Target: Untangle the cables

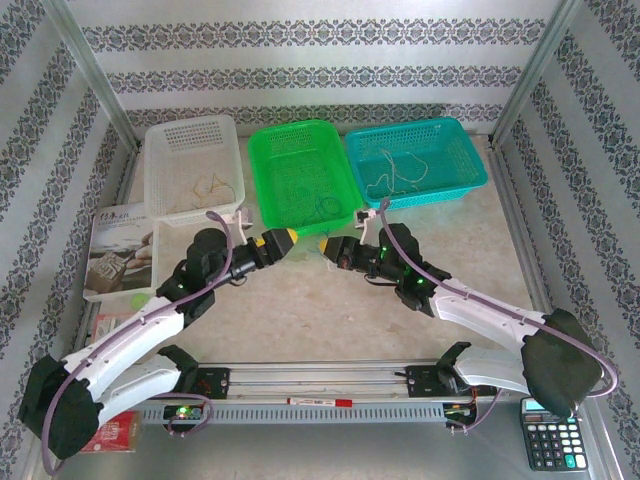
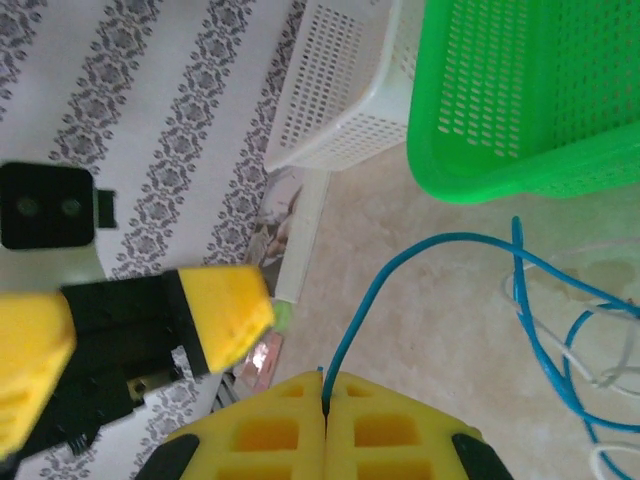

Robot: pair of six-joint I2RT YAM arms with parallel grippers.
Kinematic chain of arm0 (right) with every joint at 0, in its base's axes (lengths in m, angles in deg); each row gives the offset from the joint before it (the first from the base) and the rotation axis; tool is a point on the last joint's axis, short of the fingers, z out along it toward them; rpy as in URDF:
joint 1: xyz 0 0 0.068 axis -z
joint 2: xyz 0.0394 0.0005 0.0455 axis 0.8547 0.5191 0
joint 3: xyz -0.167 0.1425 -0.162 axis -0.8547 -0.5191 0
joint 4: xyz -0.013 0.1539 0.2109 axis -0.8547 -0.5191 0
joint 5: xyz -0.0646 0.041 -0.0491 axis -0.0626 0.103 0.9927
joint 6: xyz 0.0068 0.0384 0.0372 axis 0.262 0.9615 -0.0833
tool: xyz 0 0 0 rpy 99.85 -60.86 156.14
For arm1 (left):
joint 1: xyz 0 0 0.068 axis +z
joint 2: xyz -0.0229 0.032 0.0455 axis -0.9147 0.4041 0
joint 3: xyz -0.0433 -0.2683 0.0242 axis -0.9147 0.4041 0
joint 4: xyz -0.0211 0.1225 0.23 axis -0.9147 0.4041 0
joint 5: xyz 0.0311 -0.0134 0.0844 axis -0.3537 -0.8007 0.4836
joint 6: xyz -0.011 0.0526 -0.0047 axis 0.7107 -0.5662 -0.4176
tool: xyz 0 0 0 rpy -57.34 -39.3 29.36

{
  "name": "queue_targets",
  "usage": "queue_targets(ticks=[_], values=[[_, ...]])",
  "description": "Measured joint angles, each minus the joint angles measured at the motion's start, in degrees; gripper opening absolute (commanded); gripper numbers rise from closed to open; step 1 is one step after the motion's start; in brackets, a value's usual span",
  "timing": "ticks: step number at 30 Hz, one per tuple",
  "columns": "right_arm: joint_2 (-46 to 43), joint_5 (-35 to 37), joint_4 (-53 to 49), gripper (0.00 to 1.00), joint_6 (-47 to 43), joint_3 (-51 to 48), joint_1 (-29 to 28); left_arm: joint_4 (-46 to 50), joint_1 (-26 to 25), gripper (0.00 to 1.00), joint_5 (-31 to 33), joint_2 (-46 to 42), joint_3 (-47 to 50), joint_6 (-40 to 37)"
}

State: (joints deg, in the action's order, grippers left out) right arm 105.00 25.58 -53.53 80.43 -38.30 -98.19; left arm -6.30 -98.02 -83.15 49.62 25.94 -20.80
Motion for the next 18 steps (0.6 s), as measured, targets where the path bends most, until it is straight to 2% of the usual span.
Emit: queue_targets(ticks=[4, 9, 14, 18], values=[[0.00, -0.15, 1.92, 0.00, 1.92, -0.33, 0.37, -3.76, -3.52, 0.76, 1.31, 3.54, 0.31, 1.73], [0.00, -0.37, 3.28, 0.00, 3.28, -1.11, 0.61, -7.61, -6.43, 0.65, 3.21, 6.84, 0.46, 3.08], [0.00, -0.63, 4.50, 0.00, 4.35, -1.51, 1.11, -10.80, -7.21, 0.54, 4.61, 8.44, 0.46, 3.85], [0.00, -0.98, 5.55, 0.00, 5.01, -1.77, 1.11, -12.63, -7.32, 0.53, 5.44, 9.27, 0.46, 4.20]])
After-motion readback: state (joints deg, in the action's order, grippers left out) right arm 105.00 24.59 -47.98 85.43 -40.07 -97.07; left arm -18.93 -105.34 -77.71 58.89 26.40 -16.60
